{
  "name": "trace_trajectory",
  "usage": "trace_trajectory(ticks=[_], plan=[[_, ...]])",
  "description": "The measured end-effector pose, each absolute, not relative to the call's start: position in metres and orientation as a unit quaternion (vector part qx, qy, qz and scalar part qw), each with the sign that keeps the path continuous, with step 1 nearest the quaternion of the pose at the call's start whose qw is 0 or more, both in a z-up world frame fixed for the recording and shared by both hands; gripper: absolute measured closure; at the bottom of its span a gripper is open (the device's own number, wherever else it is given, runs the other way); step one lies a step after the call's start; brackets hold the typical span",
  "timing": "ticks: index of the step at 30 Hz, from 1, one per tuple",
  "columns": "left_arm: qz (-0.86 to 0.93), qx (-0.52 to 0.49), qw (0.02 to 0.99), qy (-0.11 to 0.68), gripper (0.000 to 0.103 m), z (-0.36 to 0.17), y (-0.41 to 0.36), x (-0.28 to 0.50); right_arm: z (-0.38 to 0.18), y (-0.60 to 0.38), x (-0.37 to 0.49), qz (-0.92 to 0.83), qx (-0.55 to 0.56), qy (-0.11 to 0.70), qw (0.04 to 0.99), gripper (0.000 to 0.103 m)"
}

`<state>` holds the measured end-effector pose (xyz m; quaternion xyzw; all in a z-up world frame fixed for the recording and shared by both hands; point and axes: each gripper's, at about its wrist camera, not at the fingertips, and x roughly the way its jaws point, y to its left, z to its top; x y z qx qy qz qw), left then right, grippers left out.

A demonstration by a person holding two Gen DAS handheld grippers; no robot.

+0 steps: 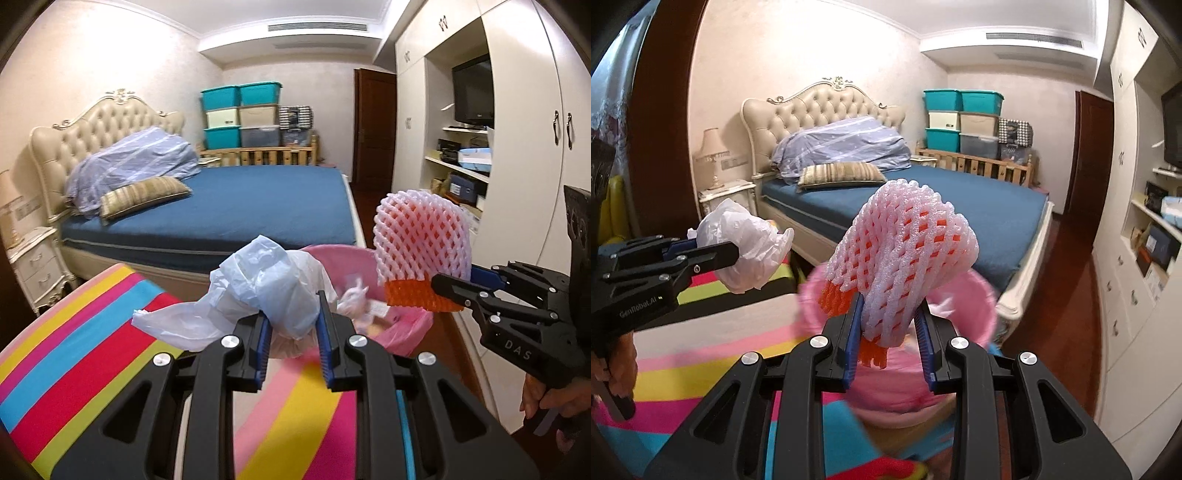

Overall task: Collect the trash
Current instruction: 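Carry the foam net and plastic bag over the wastebasket and release both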

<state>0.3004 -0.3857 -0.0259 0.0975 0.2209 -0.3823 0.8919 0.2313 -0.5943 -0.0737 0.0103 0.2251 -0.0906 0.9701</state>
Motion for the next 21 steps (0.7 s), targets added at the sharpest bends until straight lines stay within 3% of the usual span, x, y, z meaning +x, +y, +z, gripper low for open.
trace_trajectory(ticks=[11, 12, 14, 15, 21], plan=[[-0.424, 0.077, 0.87, 0.24, 0.078, -0.042, -0.465, 0.329, -0.077, -0.643, 0.276, -0.068, -0.018, 0.24, 0.968, 0.073], [-0.431, 0.072, 0.865, 0.245, 0.072, -0.045, -0.469, 0.333, -0.076, -0.644, 0.281, -0.056, -0.02, 0.239, 0.969, 0.071], [-0.427, 0.072, 0.867, 0.247, 0.053, -0.052, -0.476, 0.341, -0.075, -0.649, 0.291, -0.045, -0.023, 0.236, 0.97, 0.047], [-0.423, 0.071, 0.869, 0.246, 0.045, -0.053, -0.476, 0.342, -0.073, -0.655, 0.295, -0.048, -0.022, 0.231, 0.971, 0.041], [-0.379, 0.074, 0.889, 0.244, 0.026, -0.06, -0.456, 0.344, -0.06, -0.668, 0.286, -0.061, -0.005, 0.213, 0.975, 0.04]])
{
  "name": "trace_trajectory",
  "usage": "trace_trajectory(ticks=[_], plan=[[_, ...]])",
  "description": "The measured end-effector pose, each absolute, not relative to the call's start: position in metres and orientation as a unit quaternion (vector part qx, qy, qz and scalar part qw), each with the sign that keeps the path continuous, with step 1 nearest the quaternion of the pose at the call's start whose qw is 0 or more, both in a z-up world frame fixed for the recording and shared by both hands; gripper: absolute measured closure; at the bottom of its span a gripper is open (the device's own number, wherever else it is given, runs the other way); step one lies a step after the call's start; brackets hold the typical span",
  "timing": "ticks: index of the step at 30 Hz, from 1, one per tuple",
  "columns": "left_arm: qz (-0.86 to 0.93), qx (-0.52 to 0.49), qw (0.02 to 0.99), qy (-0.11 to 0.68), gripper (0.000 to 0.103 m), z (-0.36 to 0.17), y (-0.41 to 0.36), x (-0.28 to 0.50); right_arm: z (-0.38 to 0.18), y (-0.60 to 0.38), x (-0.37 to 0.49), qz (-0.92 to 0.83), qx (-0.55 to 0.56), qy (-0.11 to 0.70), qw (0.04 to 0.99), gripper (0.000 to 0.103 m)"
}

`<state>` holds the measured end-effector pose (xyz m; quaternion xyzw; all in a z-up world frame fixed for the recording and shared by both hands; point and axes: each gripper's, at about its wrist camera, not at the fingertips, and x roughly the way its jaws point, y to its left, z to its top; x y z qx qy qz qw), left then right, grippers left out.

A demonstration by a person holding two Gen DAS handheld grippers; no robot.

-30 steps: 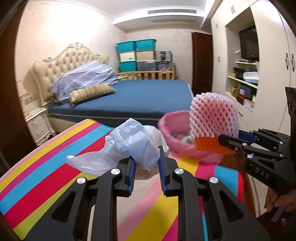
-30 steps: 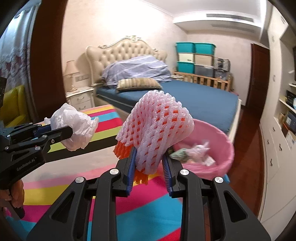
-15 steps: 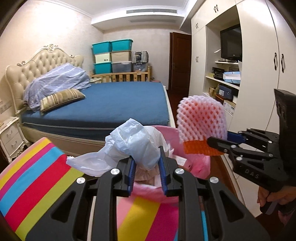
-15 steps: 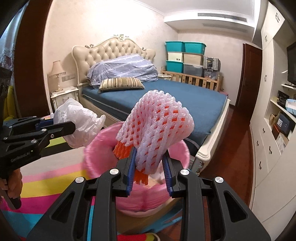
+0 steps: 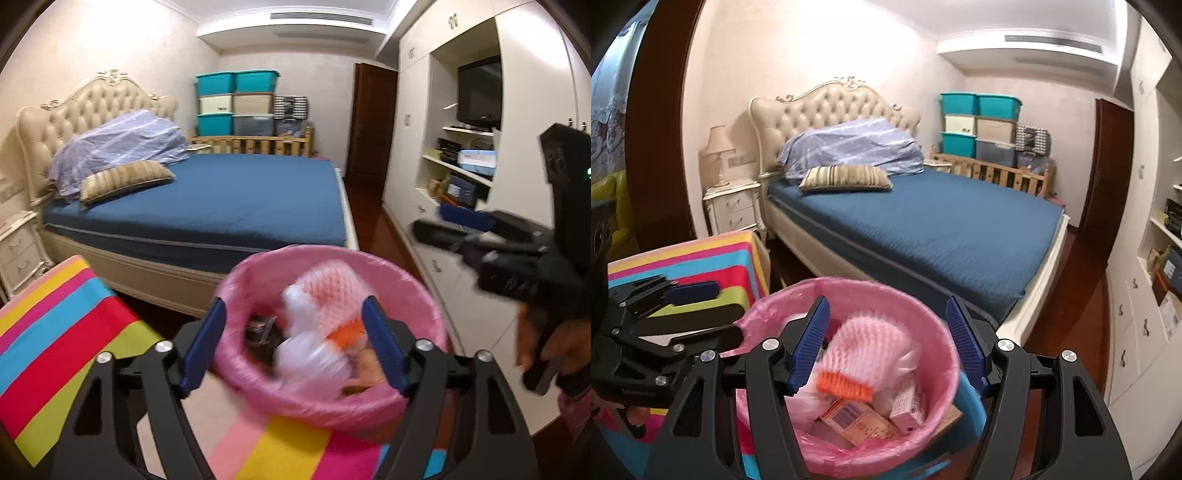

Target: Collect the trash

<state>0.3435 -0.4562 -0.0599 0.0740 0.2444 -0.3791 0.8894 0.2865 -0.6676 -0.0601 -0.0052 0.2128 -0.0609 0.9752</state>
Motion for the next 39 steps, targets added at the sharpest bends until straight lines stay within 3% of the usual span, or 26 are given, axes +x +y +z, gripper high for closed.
trace_trajectory(ticks=[7, 15, 26, 39], plan=[[-0.33, 0.045, 0.913, 0.237, 0.005, -0.047, -0.405, 0.331, -0.048, -0.652, 0.239, -0.096, 0.014, 0.212, 0.972, 0.04], [-0.298, 0.073, 0.933, 0.187, 0.004, -0.009, -0.358, 0.291, -0.022, -0.6, 0.185, -0.138, 0.038, 0.206, 0.968, 0.018], [-0.344, 0.085, 0.916, 0.186, 0.004, 0.021, -0.309, 0.253, -0.01, -0.533, 0.163, -0.164, 0.046, 0.23, 0.958, 0.018], [-0.383, 0.073, 0.9, 0.195, 0.004, 0.019, -0.302, 0.243, -0.014, -0.517, 0.129, -0.197, 0.053, 0.224, 0.953, 0.018]])
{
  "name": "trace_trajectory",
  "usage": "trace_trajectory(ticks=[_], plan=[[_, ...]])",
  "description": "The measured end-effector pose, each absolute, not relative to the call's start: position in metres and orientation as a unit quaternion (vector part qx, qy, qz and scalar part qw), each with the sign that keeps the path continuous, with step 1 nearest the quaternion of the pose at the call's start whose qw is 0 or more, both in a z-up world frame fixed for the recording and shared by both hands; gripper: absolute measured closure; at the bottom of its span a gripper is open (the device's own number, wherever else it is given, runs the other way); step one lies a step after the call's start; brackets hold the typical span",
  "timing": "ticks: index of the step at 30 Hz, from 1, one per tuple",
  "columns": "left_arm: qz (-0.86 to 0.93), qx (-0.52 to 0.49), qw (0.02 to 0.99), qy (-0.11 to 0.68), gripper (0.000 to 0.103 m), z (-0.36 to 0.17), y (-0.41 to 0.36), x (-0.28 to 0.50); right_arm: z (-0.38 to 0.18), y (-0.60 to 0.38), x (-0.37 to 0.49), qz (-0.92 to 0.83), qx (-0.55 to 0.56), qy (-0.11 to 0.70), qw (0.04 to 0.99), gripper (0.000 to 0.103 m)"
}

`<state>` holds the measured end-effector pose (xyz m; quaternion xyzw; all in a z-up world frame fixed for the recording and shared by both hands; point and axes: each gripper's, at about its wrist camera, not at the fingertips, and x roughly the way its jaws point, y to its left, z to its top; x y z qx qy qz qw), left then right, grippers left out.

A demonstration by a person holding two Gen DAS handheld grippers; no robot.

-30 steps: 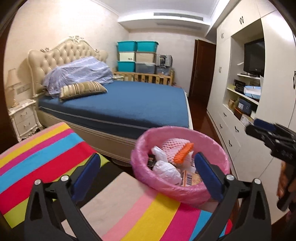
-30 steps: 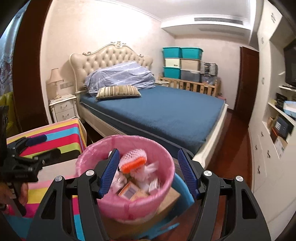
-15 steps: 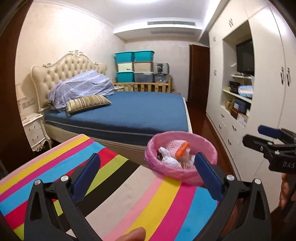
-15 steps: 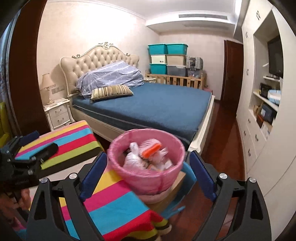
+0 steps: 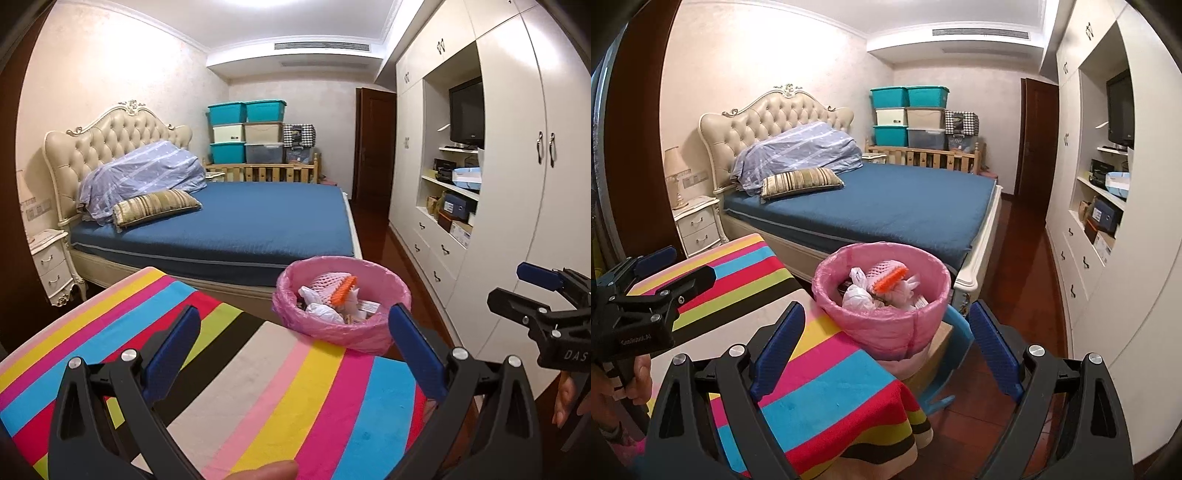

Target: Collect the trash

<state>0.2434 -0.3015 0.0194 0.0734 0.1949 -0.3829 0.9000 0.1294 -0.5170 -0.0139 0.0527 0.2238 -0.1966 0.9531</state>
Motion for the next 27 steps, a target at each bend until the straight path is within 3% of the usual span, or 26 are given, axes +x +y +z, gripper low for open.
trace_trajectory(ticks=[27], plan=[[-0.404, 0.078, 0.885, 0.219, 0.004, 0.002, -0.303, 0.247, -0.021, -0.515, 0.131, -0.203, 0.047, 0.236, 0.949, 0.018]])
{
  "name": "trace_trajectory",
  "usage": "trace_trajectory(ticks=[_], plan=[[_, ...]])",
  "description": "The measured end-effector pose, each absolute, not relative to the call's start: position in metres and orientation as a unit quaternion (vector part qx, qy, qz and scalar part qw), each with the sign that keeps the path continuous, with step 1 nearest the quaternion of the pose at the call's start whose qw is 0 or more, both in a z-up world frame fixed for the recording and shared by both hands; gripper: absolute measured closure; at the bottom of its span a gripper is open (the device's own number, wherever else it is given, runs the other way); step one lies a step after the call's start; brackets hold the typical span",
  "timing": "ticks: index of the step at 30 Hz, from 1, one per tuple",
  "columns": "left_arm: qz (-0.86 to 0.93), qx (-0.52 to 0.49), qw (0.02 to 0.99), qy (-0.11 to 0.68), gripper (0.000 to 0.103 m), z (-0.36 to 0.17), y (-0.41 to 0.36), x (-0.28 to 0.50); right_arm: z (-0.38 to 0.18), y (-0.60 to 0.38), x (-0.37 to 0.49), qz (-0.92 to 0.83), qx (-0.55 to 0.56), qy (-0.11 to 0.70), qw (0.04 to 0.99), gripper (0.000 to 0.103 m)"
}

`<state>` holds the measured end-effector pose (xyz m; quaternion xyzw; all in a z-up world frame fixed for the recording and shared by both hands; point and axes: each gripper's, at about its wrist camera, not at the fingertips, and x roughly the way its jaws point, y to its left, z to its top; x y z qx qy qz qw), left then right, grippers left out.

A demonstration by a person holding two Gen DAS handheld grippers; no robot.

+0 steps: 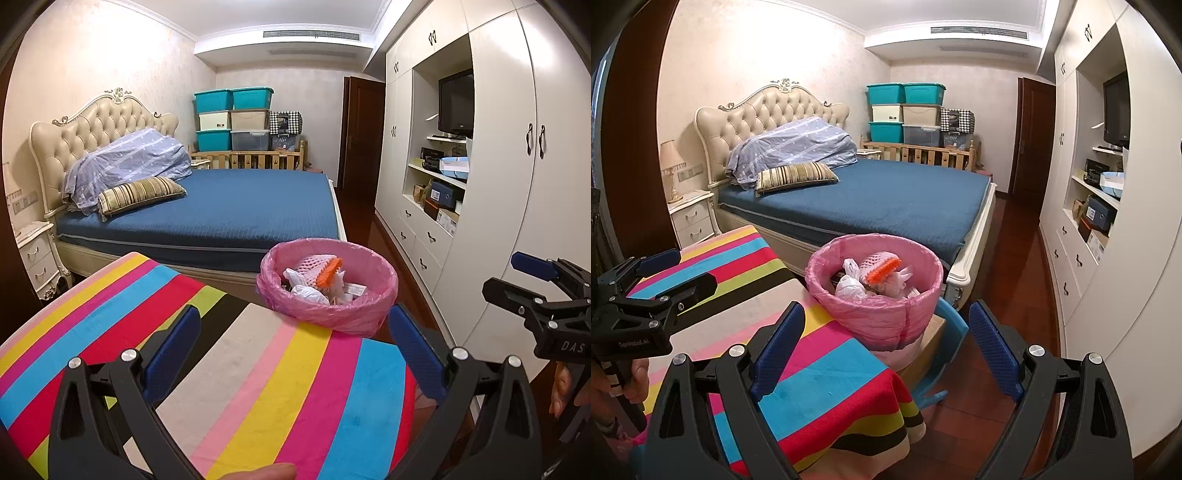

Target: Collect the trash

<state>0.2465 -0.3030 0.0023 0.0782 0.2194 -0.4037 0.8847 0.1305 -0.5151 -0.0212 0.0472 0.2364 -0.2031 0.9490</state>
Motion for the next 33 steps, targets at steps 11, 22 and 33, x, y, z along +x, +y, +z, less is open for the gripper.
trace_trajectory(ticks=[11, 22, 33], plan=[[-0.403, 0.078, 0.885, 0.221, 0.004, 0.0001, -0.3015, 0.2464, -0.0268, -0.5171, 0.13, -0.206, 0.05, 0.237, 0.948, 0.018], [-0.403, 0.078, 0.885, 0.221, 0.004, 0.0012, -0.3015, 0.2467, -0.0274, -0.5171, 0.1297, -0.206, 0.051, 0.236, 0.948, 0.018], [-0.405, 0.08, 0.884, 0.22, 0.004, -0.0062, -0.3001, 0.2449, -0.0288, -0.5165, 0.1299, -0.206, 0.052, 0.238, 0.948, 0.018]])
